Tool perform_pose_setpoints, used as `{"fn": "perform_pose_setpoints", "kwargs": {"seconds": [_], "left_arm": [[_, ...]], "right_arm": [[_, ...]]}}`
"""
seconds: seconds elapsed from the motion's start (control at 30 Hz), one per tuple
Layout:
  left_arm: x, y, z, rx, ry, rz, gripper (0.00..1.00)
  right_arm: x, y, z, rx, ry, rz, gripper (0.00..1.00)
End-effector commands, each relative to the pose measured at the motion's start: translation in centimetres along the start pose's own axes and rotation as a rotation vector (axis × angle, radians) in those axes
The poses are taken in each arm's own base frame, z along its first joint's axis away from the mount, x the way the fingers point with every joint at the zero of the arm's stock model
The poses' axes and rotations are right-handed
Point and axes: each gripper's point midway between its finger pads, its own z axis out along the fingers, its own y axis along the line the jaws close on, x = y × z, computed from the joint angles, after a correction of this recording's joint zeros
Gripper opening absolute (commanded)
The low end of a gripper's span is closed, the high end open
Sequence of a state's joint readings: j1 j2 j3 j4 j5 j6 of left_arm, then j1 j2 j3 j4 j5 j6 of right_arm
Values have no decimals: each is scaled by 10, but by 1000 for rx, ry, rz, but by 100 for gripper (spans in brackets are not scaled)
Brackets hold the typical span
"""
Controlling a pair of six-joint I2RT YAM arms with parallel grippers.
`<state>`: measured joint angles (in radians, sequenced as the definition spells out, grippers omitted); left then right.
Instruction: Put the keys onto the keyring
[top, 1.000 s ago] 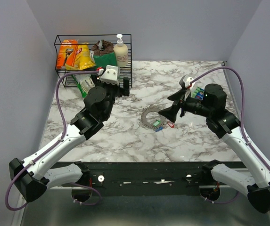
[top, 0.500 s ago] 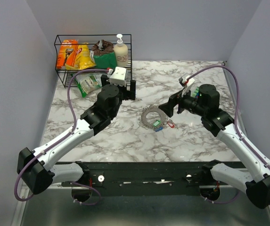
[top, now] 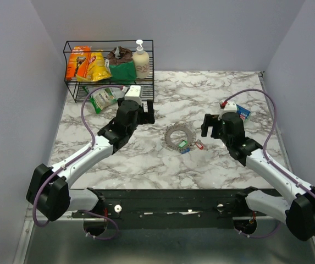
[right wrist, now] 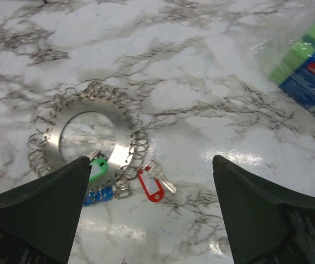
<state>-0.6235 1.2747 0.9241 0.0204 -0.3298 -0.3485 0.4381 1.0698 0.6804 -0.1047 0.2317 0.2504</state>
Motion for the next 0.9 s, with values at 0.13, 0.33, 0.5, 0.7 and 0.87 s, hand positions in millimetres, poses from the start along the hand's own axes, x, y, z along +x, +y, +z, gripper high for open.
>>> {"fn": "perform_pose_setpoints", "kwargs": {"seconds": [0.13, 0.33, 0.5, 0.7, 0.87], "left_arm": [[22, 39, 2, -75, 50, -142, 99], [32, 70, -2, -179, 46, -157, 99], [49, 81, -8, -207, 85, -157, 99], [65, 92, -14, -247, 105, -167, 99], [78, 107, -18, -316, 124, -148, 99]], "right_arm": [[-13, -61, -13, 330, -155, 153, 100], [-7, -67, -11, 366, -141, 171, 100], [-3, -66, -8, 367, -125, 172, 100], [-3, -60, -6, 332, -111, 161, 100], [-5, -57, -5, 320, -113, 164, 100]]}}
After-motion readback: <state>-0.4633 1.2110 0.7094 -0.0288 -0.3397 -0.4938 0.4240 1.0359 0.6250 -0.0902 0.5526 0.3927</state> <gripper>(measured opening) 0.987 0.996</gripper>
